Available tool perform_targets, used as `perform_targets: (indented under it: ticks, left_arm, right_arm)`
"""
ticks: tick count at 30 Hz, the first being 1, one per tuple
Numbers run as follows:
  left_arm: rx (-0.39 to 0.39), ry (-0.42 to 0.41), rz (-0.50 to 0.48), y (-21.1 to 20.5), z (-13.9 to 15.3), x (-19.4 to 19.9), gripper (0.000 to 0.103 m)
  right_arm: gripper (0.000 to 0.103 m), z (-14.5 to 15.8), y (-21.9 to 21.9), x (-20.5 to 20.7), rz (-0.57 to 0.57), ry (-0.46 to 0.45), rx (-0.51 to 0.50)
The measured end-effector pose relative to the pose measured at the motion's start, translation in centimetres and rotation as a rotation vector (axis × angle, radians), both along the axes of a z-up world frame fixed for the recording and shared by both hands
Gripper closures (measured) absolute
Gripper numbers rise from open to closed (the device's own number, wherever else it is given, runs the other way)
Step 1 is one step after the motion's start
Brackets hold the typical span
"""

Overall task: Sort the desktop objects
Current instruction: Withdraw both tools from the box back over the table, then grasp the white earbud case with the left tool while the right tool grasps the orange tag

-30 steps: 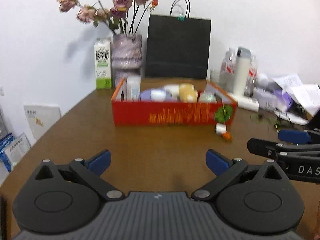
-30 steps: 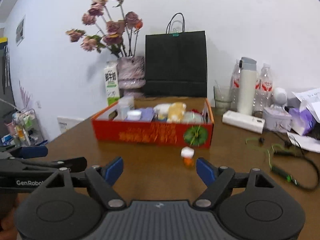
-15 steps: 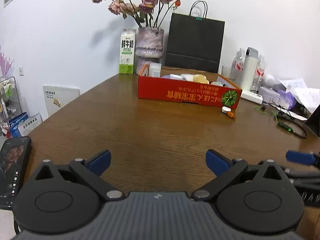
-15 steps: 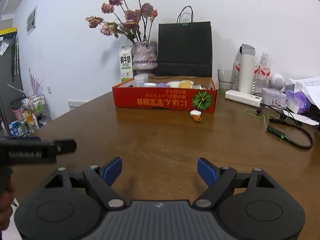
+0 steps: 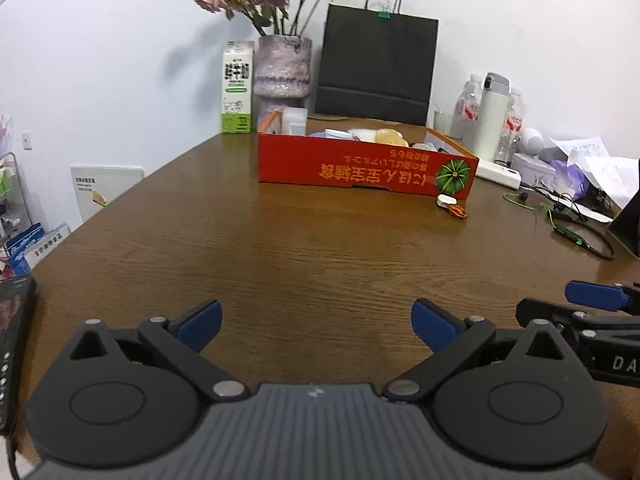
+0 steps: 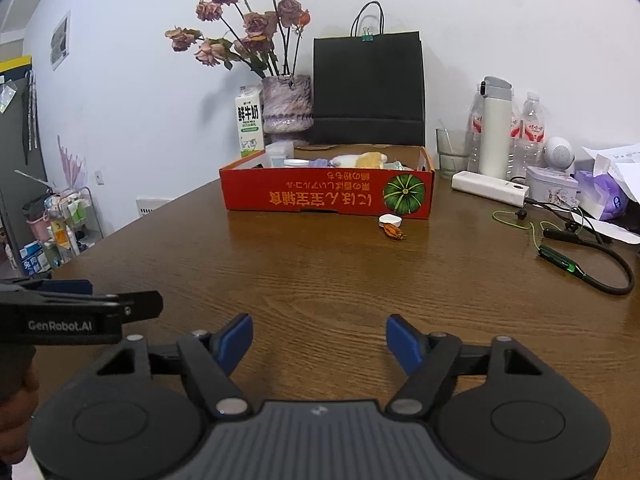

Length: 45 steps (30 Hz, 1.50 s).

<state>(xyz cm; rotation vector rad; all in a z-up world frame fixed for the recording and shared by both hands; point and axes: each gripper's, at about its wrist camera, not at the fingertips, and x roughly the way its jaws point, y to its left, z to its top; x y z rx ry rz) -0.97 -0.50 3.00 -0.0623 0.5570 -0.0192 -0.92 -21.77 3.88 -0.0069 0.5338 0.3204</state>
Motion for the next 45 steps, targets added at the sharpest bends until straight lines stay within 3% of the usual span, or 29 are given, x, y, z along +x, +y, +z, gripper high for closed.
perform_targets:
  ticks: [8, 11, 13, 19, 22, 24, 27, 33, 39, 41, 44, 45]
  left_arm:
    - [0.010, 0.010, -0.064, -1.7, 0.4, 4.8, 0.000]
    - [0.064, -0.006, -0.119, -2.8, 0.6, 7.4, 0.000]
    - [0.084, -0.019, -0.172, -3.4, 0.8, 9.4, 0.000]
    - [0.047, 0.006, -0.194, -4.0, 0.6, 14.7, 0.001]
    - [0.054, -0.003, -0.215, -4.4, 0.3, 16.7, 0.002]
    - [0.044, 0.007, -0.218, -4.5, -0.1, 18.0, 0.004]
    - [0.039, 0.032, -0.211, -5.0, -0.6, 20.0, 0.008]
    - [0.012, 0.064, -0.337, -8.4, -1.4, 23.0, 0.013]
    - [0.007, 0.094, -0.369, -13.0, -2.2, 26.3, 0.040]
    - [-0.004, 0.119, -0.370, -13.9, -2.5, 27.0, 0.056]
    - [0.050, 0.110, -0.358, -15.0, -2.8, 27.0, 0.074]
    - [0.066, 0.107, -0.358, -15.2, -2.9, 26.8, 0.074]
  right_arm:
    - [0.032, 0.4, -0.5, 6.7, -0.008, 0.000, -0.075]
    - [0.033, 0.2, -0.7, 11.0, -0.007, 0.001, -0.091]
    - [0.036, -0.1, -0.9, 14.1, -0.020, 0.016, -0.101]
    - [0.051, -1.4, -1.3, 20.6, -0.007, 0.082, -0.067]
    - [0.057, -1.8, -1.1, 22.3, 0.022, 0.093, -0.061]
    - [0.072, -2.4, -1.2, 23.4, 0.023, 0.113, -0.056]
    - [0.085, -2.9, -1.6, 24.2, 0.017, 0.128, -0.053]
    - [0.085, -1.6, -5.1, 23.6, -0.081, 0.092, 0.007]
    - [0.085, -0.6, -9.4, 22.1, -0.183, 0.017, 0.136]
    - [0.085, -0.9, -9.9, 22.0, -0.198, 0.017, 0.147]
    - [0.085, -1.0, -9.9, 22.1, -0.194, 0.022, 0.162]
    - [0.085, -1.0, -9.7, 21.9, -0.186, 0.019, 0.154]
